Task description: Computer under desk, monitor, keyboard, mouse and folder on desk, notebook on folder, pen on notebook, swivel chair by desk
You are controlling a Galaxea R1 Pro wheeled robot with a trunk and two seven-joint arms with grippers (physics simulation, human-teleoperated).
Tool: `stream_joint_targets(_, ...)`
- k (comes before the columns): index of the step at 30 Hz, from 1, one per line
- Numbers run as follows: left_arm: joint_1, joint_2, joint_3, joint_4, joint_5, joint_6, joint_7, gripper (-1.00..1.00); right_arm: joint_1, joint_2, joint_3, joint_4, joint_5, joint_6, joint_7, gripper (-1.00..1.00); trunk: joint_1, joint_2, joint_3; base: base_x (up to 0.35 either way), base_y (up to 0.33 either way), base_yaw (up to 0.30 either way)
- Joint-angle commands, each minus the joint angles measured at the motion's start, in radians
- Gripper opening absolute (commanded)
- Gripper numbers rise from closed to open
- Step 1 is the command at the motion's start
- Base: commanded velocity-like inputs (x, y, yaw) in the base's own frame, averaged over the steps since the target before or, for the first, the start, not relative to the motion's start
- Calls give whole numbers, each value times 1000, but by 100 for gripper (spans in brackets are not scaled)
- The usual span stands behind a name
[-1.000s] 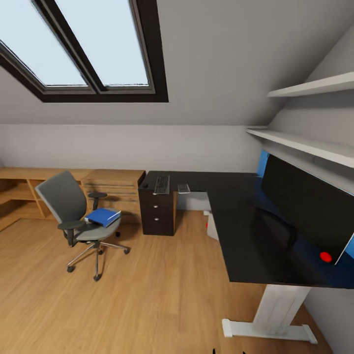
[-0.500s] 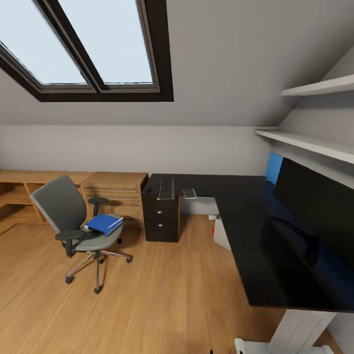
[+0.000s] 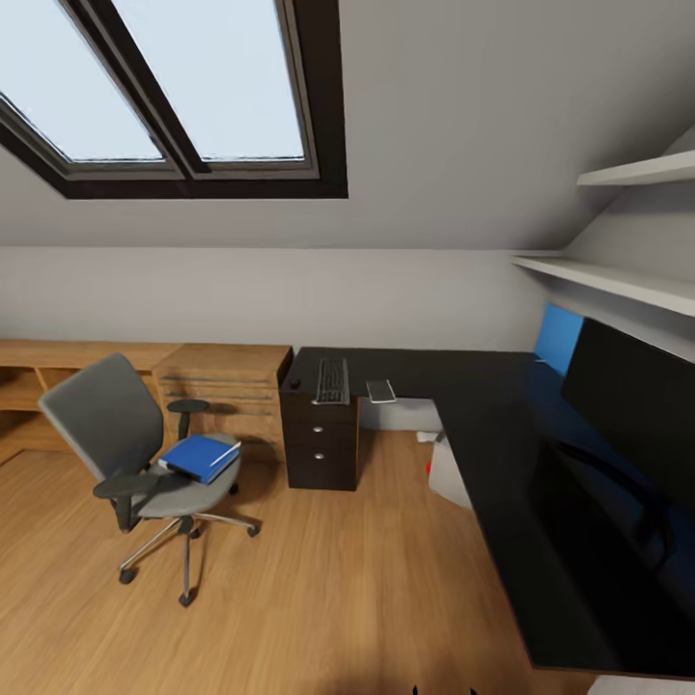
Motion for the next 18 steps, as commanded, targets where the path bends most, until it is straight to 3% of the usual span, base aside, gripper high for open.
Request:
stream_joint_targets(1, 0, 0, 1, -1, 11, -3, -2, 100, -1, 0, 9, 1, -9, -5, -5, 100, 1, -1, -1, 300, 220, 0)
stream_joint_targets(18, 0, -1, 8, -1, 10, -2, -2, 100, -1, 1, 9, 11, -9, -5, -5, 100, 1, -1, -1, 268, 247, 0)
